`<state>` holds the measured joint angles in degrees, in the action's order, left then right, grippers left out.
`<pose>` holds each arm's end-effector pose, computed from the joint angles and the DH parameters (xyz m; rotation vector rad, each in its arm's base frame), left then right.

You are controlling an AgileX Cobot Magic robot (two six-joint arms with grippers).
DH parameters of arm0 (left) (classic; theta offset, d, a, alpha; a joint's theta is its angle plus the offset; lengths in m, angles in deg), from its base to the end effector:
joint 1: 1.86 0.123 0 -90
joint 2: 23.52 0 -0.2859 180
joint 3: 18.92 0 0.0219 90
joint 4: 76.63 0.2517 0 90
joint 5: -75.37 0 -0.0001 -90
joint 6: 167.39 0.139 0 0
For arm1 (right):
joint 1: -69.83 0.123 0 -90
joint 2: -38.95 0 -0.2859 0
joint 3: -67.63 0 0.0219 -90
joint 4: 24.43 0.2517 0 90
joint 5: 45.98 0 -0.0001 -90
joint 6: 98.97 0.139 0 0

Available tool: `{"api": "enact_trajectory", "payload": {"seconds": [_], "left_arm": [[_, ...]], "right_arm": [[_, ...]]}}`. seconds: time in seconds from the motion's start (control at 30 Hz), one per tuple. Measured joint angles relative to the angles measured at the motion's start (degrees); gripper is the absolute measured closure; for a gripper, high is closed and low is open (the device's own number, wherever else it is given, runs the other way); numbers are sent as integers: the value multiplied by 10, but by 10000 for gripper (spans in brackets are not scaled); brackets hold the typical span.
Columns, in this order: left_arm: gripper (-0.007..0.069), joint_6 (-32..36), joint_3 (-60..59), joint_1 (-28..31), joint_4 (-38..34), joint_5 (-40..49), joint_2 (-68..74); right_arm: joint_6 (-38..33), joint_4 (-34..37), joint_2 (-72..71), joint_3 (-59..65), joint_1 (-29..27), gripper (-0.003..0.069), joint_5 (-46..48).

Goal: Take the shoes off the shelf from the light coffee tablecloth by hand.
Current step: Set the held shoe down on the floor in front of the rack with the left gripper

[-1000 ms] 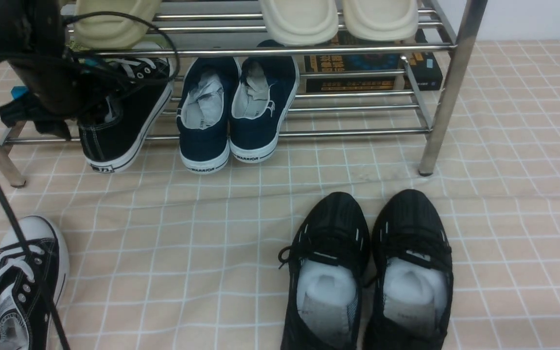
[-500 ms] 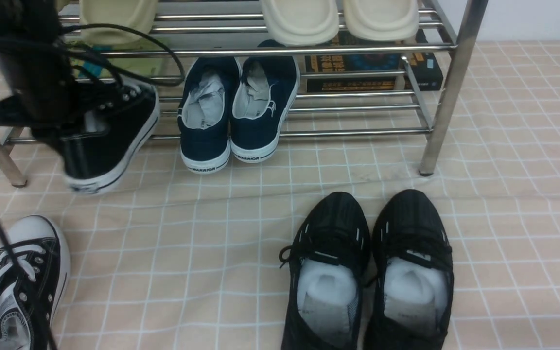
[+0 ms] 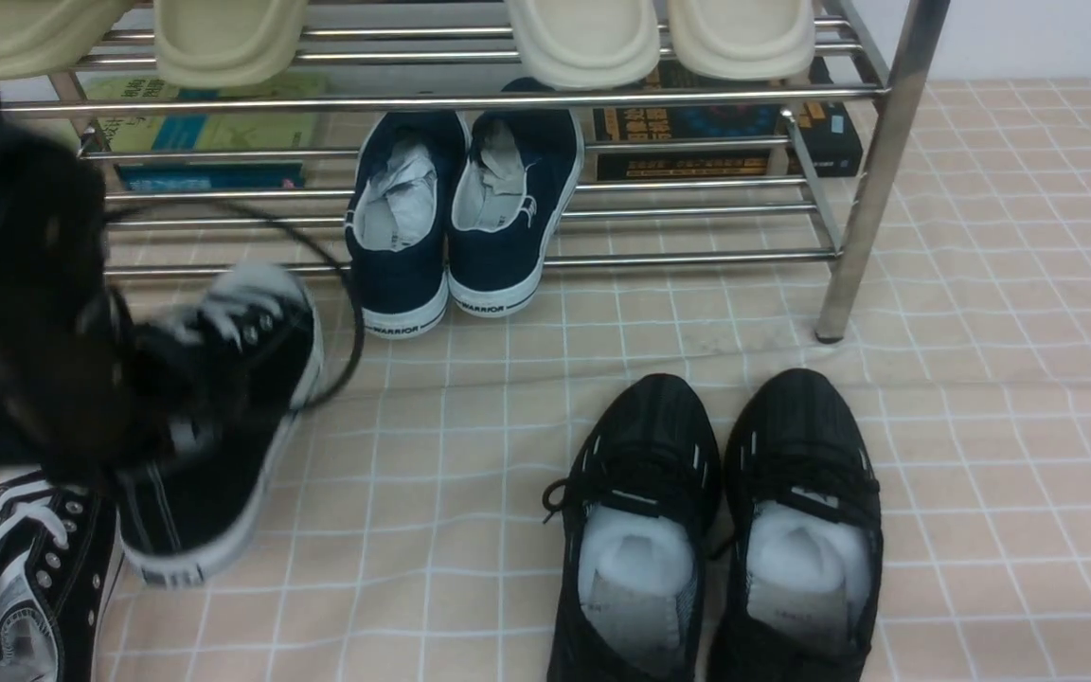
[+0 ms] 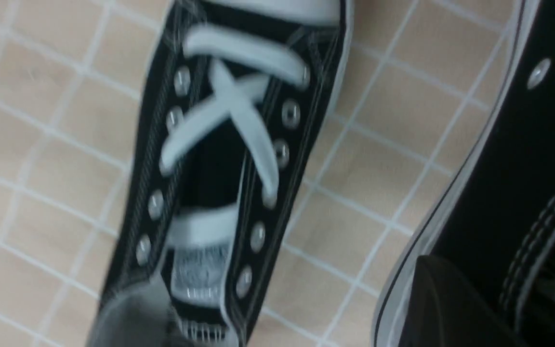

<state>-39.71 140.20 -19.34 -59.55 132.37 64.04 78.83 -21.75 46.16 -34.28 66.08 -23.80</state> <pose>0.2678 -0.0484 0.2201 -0.6563 2.7003 0.1075 0.0979 -0.0040 0.1595 0.0538 1.8748 -0.0251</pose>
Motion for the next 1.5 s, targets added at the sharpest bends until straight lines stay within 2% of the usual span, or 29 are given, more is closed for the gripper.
{"api": "enact_trajectory", "payload": {"seconds": [0.23, 0.5, 0.73, 0.8, 0.97, 1.13, 1.2, 1.27, 1.4, 1.43, 1.47, 1.5], "left_arm": [[603, -95, -101, -33, 16, -51, -43], [603, -196, -165, -35, 71, -69, -45], [599, -222, -184, -35, 74, -91, -45], [597, -218, -184, -35, 70, -92, -46], [589, -157, -184, -35, 33, -96, -46], [538, -112, -184, -35, 14, -98, -47], [493, -102, -183, -35, 14, -86, -50], [440, -99, -175, -35, 14, -64, -51], [387, -71, -130, -35, 21, -11, -51], [379, -27, -86, -35, 29, 31, -51], [379, -22, -81, -35, 30, 40, -52], [385, 29, -38, -35, 34, 73, -56]], "right_arm": [[0, 0, 0, 0, 0, 419, 0], [0, 0, 0, 0, 0, 419, 0], [0, 0, 0, 0, 0, 419, 0], [0, 0, 0, 0, 0, 419, 0], [0, 0, 0, 0, 0, 419, 0], [0, 0, 0, 0, 0, 419, 0], [0, 0, 0, 0, 0, 419, 0], [0, 0, 0, 0, 0, 419, 0], [0, 0, 0, 0, 0, 419, 0], [0, 0, 0, 0, 0, 419, 0], [0, 0, 0, 0, 0, 419, 0], [0, 0, 0, 0, 0, 419, 0]]}}
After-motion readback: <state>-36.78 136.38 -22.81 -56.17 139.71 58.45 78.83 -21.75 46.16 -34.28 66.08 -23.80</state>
